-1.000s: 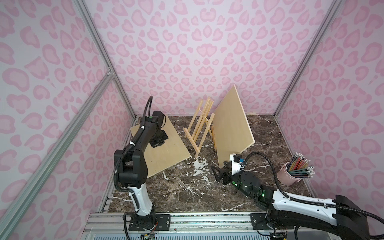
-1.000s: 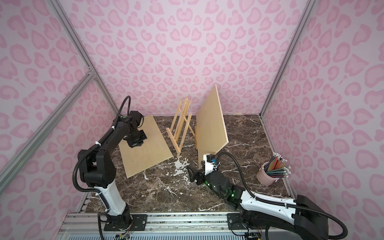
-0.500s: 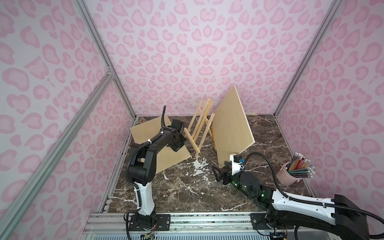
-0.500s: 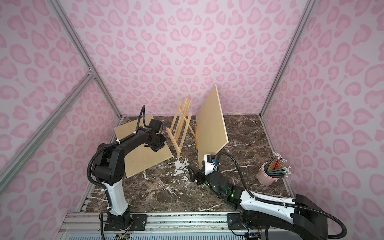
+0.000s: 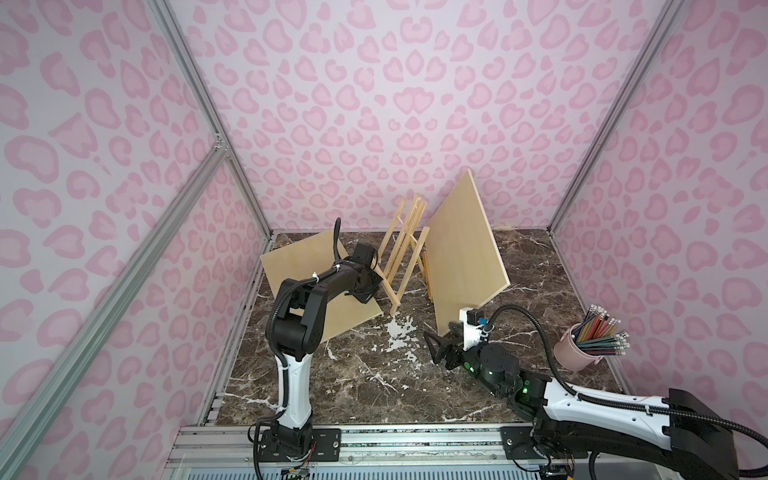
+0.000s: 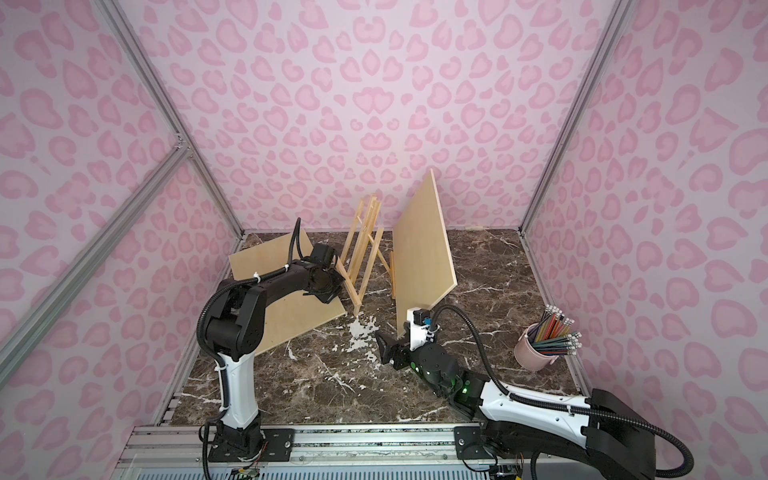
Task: Disassemble the easel
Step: Adjust the drawing board at the corner of the board.
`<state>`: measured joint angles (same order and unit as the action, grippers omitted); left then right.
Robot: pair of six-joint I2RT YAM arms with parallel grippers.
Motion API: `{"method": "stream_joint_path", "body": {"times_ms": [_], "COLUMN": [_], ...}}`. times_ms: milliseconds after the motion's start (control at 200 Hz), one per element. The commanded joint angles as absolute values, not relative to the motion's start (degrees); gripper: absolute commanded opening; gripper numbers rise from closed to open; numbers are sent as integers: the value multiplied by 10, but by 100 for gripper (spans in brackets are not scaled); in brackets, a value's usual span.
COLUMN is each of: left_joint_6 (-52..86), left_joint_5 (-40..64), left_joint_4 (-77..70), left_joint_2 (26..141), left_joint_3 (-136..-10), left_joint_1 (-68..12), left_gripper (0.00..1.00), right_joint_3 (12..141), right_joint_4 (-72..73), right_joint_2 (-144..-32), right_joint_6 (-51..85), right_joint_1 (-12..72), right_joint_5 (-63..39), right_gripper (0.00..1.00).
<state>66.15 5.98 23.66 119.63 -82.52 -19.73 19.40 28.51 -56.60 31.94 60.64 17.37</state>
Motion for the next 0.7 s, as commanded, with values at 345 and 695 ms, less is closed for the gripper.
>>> {"method": "stream_joint_path", "body": {"times_ms": [345, 695], "left_joint_6": [609, 506], "left_joint_5": [32, 13], "left_joint_4": [290, 373], "left_joint_2": [1153, 1114], "left_joint_3": [-769, -716], "left_joint_1": [-198, -193], "left_gripper": [2, 2], "right_joint_3": [186, 180], "right_joint_4": [303, 304], "right_joint_2": [-547, -536], "right_joint_6": [315, 321], "right_joint_1": [606, 606], "right_joint_5": [191, 194], "right_gripper": [93, 93]}}
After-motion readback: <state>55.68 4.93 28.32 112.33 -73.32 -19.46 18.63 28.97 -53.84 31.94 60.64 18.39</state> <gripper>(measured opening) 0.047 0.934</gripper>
